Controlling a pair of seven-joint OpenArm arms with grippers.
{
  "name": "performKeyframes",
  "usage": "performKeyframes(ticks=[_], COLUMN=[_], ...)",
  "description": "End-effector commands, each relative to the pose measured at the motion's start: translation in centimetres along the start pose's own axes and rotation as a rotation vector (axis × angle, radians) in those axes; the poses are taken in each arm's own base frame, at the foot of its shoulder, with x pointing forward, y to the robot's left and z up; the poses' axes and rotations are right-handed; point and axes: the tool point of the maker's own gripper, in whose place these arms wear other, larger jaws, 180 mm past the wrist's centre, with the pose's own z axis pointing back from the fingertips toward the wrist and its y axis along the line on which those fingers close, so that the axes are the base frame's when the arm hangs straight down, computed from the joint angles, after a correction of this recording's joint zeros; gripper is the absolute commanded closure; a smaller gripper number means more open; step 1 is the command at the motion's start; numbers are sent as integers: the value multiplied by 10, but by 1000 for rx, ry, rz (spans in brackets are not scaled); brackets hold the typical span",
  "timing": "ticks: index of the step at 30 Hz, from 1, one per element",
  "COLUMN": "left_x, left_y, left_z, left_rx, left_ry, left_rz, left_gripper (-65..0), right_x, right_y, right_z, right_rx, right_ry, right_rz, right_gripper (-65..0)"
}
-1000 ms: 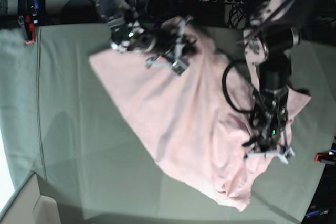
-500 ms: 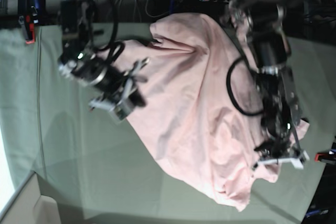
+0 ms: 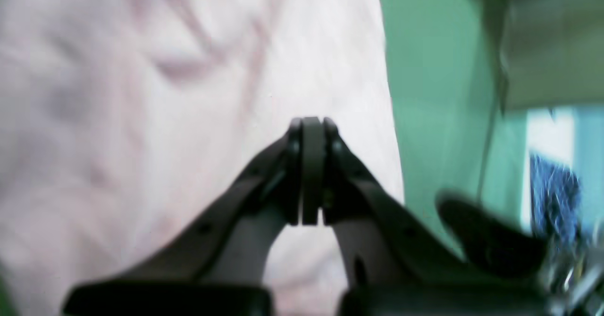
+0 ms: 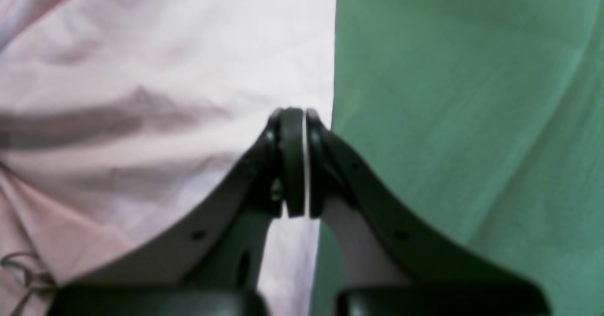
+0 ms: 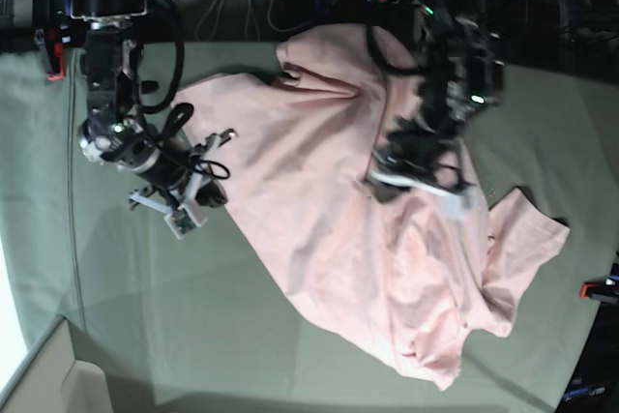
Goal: Layout the t-shirt on the table in an organized manner, then fold the t-shirt properly
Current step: 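Release the shirt and reposition both grippers over its edges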
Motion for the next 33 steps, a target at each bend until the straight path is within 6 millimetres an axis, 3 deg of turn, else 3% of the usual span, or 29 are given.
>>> performKeyframes(ticks=[1,5,7,11,13,16,23,26,28,33], left_x=[-6,-43,-59,-52,-35,7,118,139,146,155], left_y=[-8,15,45,105,133,162,219,233,235,226], left_z=[0,-9,-14,-28,-29,-23,15,30,34,38], left_rx=[-27,19,85,211,267,320,461,493,500,478], left_ry=[11,126,173,129,84,-2,-247,-310,-330,-361], left_rz=[-8,-54,-51,-91,-119,-182,-120,-71,-60,-62], left_gripper=[-3,-1,-1,-1,-1,-1,-3,-3,-4,-3], right_x=[17,19,20,21,21,20,24,28,40,46], right_y=[-5,-10,-10,-9,-8,-6,4,5,12,5], right_z=[0,-6,-6,-6,-6,-7,-12,-13,-22,-39], right_rx=[-1,1,-1,0,3,7,24,27,54,69], right_ry=[-53,-51,-52,-56,-57,-54,-65,-71,-80,-60], right_rz=[2,-6,-7,-7,-6,-5,-22,-23,-1,-14], right_gripper=[0,0,0,0,0,0,0,0,-16,-191])
